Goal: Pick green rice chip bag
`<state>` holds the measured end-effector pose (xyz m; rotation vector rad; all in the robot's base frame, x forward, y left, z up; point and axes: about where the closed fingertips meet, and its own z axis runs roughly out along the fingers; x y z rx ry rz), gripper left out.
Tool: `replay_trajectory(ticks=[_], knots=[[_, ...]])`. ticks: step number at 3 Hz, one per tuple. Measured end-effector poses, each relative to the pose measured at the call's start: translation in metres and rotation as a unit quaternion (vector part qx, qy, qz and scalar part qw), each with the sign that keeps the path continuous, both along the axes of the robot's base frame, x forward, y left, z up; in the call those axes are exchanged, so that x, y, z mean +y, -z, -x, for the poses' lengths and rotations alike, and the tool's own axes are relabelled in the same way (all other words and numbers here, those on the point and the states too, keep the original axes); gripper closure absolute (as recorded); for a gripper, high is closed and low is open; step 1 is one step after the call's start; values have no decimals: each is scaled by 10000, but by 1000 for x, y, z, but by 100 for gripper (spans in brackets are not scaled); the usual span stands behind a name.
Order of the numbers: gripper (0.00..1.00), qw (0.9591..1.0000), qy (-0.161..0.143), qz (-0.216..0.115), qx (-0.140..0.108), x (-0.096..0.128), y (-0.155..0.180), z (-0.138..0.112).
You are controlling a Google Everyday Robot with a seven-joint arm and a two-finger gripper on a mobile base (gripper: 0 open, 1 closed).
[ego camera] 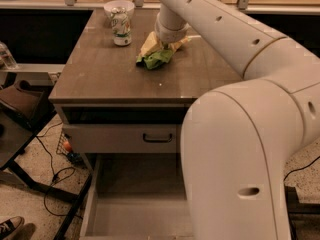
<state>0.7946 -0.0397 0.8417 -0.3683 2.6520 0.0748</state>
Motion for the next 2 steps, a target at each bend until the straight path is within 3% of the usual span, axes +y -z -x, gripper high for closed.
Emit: replay_trajectory(ticks=[2], knots=[[100, 10000, -5, 5, 15, 1, 0, 0]])
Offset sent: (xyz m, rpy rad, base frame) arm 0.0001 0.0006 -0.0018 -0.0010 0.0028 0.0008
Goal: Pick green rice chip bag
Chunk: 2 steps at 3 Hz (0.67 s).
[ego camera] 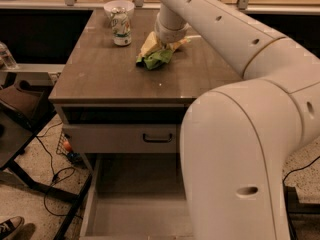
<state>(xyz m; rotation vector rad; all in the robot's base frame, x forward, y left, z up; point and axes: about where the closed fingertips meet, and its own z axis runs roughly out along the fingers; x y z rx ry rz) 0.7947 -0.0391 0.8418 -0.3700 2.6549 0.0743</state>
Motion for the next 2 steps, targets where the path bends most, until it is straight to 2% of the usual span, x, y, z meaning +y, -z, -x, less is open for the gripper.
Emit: replay_trajectory(ticks=[1, 2], knots=[[100, 10000, -1, -1, -2, 0, 0, 0], [100, 9995, -43, -64, -290, -13, -42, 7]])
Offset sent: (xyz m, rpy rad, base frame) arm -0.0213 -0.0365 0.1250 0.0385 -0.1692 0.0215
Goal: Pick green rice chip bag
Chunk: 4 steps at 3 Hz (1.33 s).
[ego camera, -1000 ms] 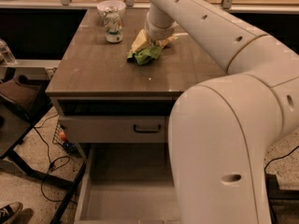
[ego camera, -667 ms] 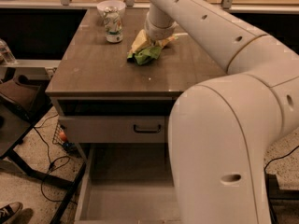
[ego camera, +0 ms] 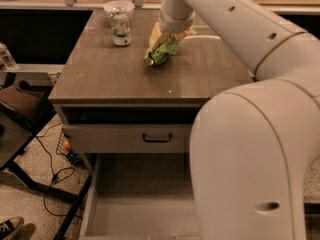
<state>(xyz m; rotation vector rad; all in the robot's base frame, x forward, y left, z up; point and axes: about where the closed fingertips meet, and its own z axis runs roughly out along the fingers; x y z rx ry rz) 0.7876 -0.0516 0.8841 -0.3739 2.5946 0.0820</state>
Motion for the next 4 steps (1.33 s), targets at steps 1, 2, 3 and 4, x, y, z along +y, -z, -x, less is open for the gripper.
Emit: replay_trajectory(ticks=[1, 2, 3, 4], knots=[[100, 9993, -19, -3, -366, -16, -54, 10], [100, 9966, -130, -265, -771, -39, -117, 24], [100, 9927, -248, -618, -1011, -58, -155, 36], [100, 9878, -283, -882, -1252, -82, -194, 54]])
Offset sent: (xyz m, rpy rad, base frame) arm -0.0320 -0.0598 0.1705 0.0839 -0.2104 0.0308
